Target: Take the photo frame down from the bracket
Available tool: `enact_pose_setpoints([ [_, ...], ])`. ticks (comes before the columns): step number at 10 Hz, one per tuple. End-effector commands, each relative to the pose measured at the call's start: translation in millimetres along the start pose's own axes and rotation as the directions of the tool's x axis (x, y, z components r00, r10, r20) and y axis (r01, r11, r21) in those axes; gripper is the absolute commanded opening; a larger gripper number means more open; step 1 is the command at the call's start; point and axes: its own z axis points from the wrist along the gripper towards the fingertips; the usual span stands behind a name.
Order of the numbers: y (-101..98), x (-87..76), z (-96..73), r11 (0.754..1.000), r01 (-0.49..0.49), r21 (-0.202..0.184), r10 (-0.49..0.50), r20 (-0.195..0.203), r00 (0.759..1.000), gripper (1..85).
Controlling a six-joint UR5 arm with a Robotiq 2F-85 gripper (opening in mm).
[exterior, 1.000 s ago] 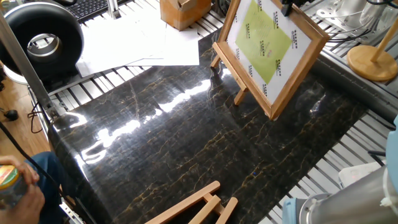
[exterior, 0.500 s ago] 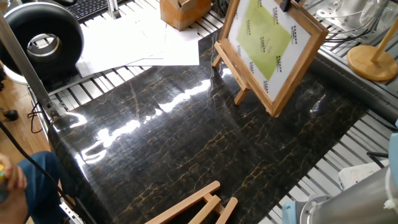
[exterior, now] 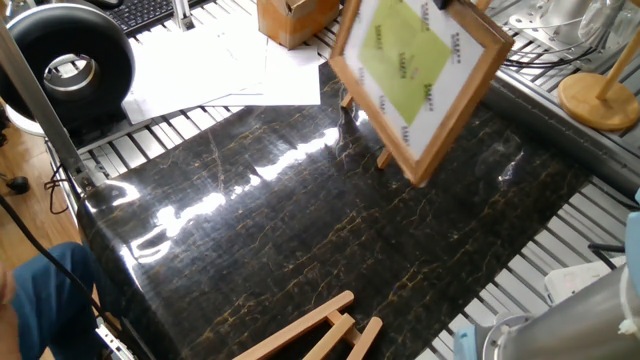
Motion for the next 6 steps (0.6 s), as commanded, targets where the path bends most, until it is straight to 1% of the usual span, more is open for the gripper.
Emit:
enact_pose_setpoints([
  [1, 44.4, -3.1, -6.0, 0.997, -0.017, -0.075, 0.017, 0.003, 1.0, 1.3],
  [4, 73.5, -1.5, -3.7, 0.994, -0.043, -0.103, 0.043, -0.003, 0.999, 1.3],
  [6, 89.1, 2.1, 0.5, 0.993, -0.045, -0.11, 0.045, 0.004, 0.999, 1.3],
])
